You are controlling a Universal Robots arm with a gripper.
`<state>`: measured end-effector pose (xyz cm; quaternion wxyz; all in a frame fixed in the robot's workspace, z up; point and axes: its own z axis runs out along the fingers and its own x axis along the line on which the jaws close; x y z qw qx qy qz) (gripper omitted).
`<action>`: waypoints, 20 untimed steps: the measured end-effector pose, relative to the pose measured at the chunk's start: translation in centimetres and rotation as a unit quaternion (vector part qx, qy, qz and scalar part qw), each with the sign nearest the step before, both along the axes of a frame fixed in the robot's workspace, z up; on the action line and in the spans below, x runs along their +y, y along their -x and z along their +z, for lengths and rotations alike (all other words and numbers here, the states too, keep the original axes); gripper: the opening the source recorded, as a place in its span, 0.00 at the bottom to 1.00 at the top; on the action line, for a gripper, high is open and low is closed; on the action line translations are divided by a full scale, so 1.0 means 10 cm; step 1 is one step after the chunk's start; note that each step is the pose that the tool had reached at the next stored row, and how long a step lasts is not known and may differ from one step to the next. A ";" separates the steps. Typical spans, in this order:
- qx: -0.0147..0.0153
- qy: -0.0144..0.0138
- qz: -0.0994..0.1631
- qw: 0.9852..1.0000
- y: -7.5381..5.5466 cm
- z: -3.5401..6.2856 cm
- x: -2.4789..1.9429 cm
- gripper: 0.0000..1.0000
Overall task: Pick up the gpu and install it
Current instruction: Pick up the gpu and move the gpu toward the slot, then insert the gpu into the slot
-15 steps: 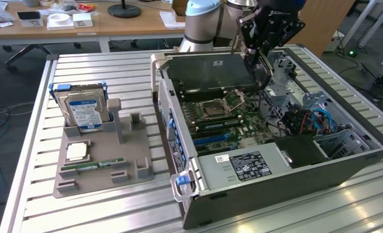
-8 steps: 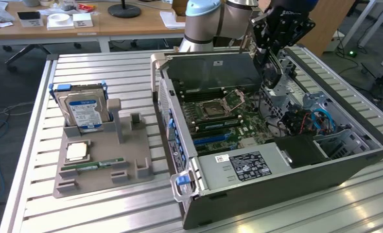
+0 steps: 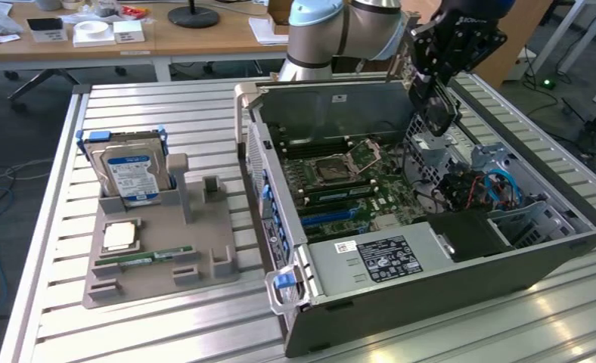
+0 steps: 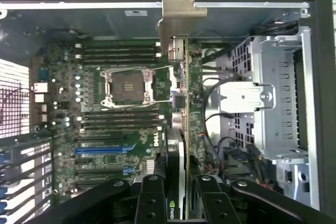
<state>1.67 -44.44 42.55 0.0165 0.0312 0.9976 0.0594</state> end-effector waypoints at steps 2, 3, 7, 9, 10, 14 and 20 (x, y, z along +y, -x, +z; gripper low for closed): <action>0.000 0.000 0.000 1.000 -0.06 0.001 -0.001 0.27; 0.000 0.000 0.000 1.000 -0.08 0.000 -0.001 0.27; 0.000 0.000 0.000 1.000 -0.14 0.000 0.000 0.27; 0.000 0.000 0.000 1.000 -0.14 0.000 -0.001 0.27; 0.000 0.000 0.000 1.000 -0.14 0.000 -0.001 0.27; 0.000 0.000 0.000 1.000 -0.14 0.000 -0.001 0.27; 0.000 0.000 0.000 1.000 -0.14 0.000 -0.001 0.27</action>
